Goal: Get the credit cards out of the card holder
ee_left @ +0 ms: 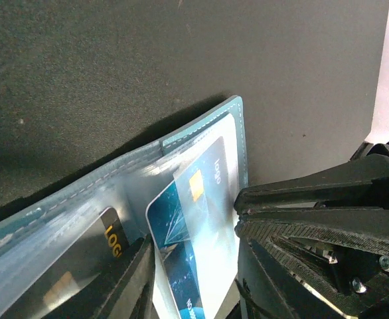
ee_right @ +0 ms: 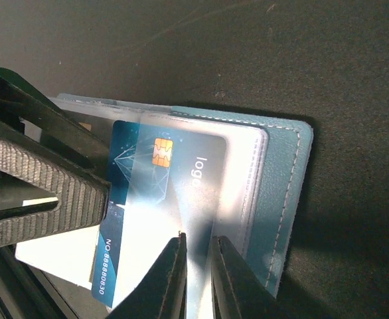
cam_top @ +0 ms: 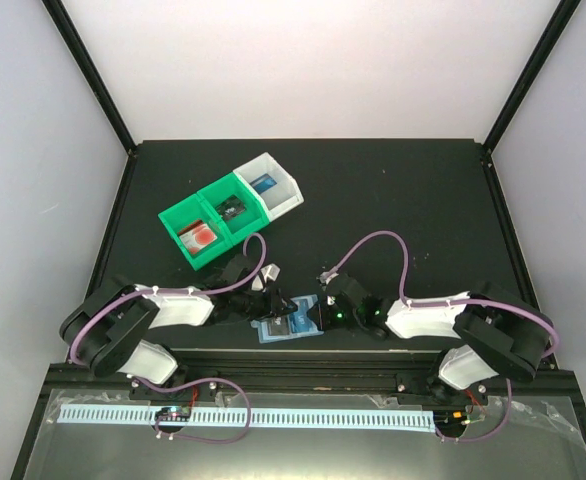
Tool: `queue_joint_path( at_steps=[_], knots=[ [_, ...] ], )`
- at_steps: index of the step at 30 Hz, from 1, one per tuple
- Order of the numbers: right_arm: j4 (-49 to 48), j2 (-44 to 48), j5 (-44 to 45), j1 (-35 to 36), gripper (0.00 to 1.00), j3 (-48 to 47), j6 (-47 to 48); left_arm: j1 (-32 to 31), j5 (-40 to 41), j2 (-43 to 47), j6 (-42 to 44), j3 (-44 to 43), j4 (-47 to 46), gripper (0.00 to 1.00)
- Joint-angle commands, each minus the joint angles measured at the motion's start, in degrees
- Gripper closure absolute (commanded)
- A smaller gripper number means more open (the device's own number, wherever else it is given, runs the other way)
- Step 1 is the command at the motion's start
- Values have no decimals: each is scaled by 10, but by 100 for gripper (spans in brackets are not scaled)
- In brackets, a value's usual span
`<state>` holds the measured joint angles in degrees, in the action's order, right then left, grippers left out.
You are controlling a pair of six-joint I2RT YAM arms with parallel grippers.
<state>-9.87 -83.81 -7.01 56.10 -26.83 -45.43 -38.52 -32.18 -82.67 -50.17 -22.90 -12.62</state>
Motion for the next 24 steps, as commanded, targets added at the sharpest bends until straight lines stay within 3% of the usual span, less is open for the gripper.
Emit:
queue_joint_path(
  at_steps=[1, 7, 17, 24],
  knots=[
    [-17, -13, -5, -3, 86, 18, -9, 2, -4, -10, -13, 9, -31, 66],
    [-21, -13, -5, -3, 86, 21, -12, 2, -16, -15, -17, 10, -46, 73],
    [-22, -12, -2, -4, 86, 25, -15, 2, -12, -20, -21, 14, -47, 98],
    [-21, -14, 1, -4, 86, 26, -16, 5, -6, -12, -14, 14, -30, 98]
  ],
)
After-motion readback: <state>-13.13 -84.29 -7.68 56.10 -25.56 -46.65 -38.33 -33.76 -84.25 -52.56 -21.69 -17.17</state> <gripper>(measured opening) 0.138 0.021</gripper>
